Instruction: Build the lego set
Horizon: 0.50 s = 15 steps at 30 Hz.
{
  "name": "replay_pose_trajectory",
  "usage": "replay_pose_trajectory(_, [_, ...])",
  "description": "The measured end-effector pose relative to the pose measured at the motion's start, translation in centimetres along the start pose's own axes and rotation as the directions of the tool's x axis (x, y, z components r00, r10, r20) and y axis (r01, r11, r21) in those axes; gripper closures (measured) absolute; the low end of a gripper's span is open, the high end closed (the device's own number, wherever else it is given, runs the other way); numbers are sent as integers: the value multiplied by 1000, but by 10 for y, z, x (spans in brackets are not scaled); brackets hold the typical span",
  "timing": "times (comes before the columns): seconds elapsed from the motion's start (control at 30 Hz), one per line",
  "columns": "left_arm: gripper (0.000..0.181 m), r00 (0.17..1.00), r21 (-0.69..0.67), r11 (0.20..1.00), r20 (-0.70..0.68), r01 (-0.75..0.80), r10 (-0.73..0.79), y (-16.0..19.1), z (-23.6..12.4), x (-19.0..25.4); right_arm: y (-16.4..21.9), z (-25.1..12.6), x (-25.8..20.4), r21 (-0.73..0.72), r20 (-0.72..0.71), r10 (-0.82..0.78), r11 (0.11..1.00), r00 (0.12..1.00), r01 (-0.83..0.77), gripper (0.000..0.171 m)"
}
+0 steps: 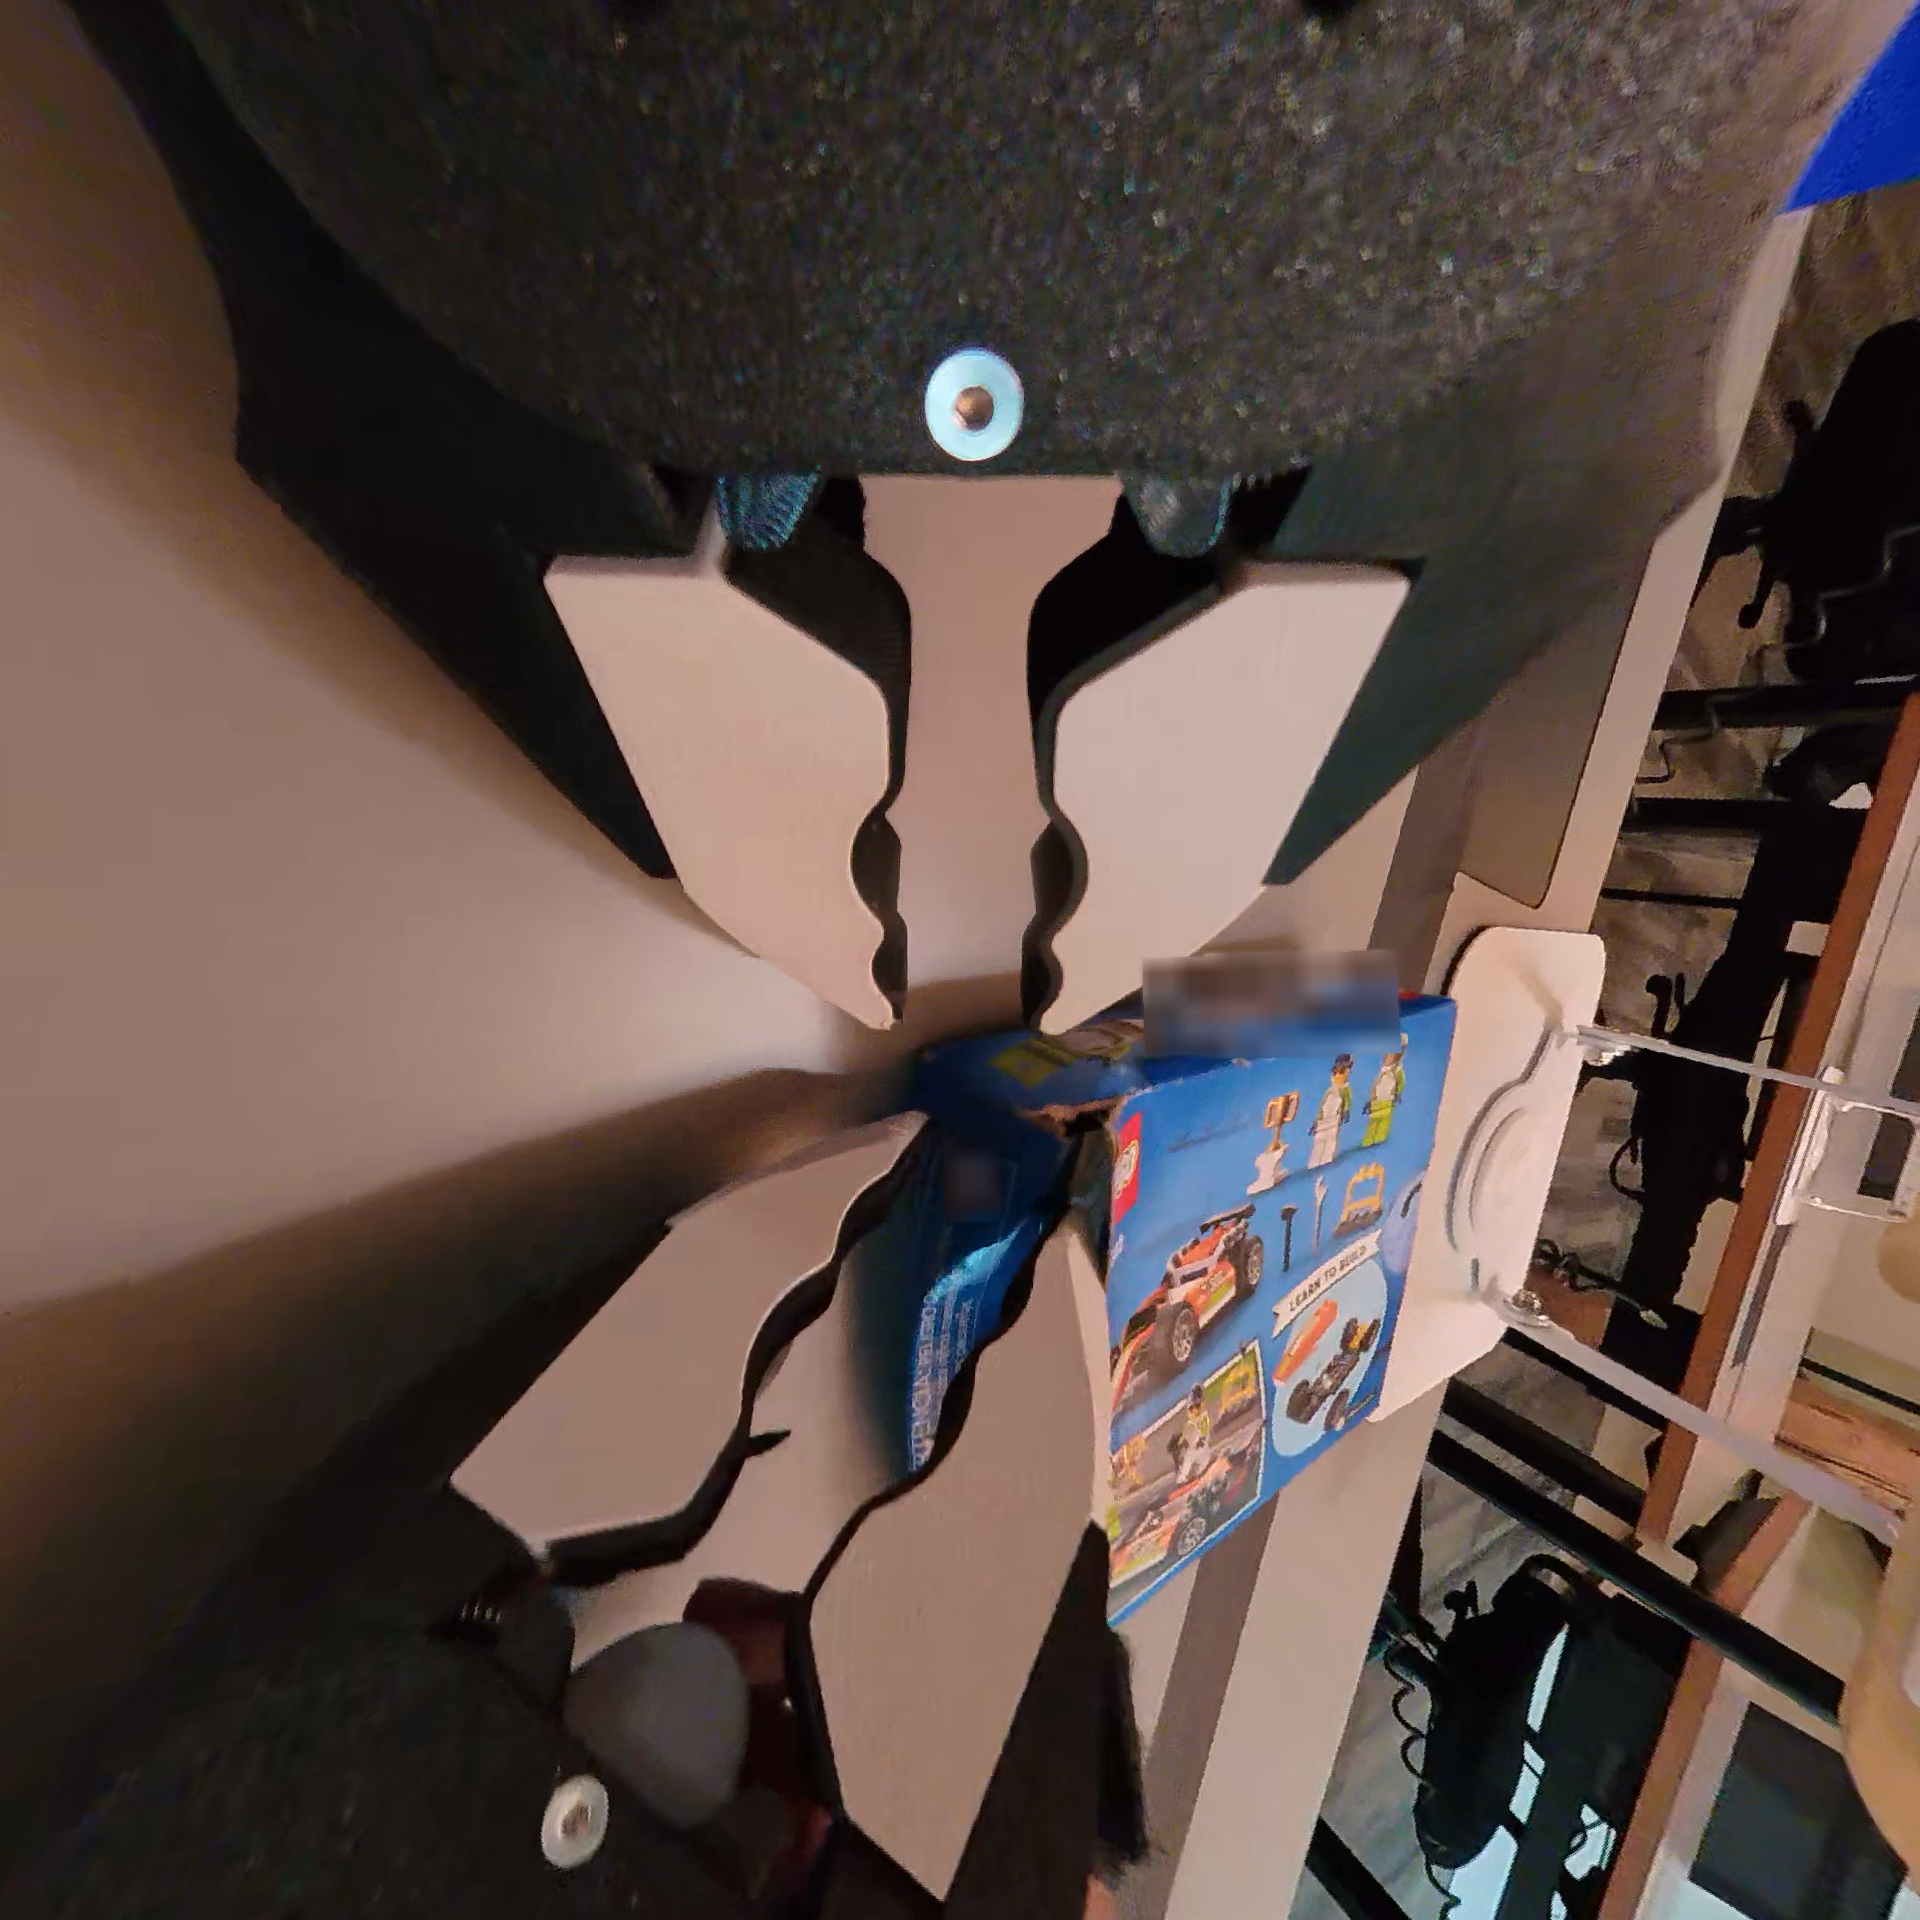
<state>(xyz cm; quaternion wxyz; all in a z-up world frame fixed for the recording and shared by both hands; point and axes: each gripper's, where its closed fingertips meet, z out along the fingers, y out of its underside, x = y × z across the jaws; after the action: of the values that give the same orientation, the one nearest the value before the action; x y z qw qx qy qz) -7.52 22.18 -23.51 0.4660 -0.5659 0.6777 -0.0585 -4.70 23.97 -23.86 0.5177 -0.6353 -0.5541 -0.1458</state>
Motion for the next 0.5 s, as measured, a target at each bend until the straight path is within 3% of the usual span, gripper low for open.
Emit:
replay_pose_trajectory(0.13, [161, 1000, 7, 1000, -7, 18, -18, 2, 3, -1, 4, 9, 3, -31, 17, 37, 999, 999, -36, 149])
replay_pose_trajectory(0.3, [162, 999, 17, 999, 14, 31, -31, 6, 0, -7, 4, 11, 3, -38, 176, 158, 987, 972, -153, 155])
replay_pose_trajectory(0.5, [154, 999, 94, 995, 50, -18, 13, -17, -11, -12, -13, -32, -14, 113, 428, 142, 971, 893, -209, 157])
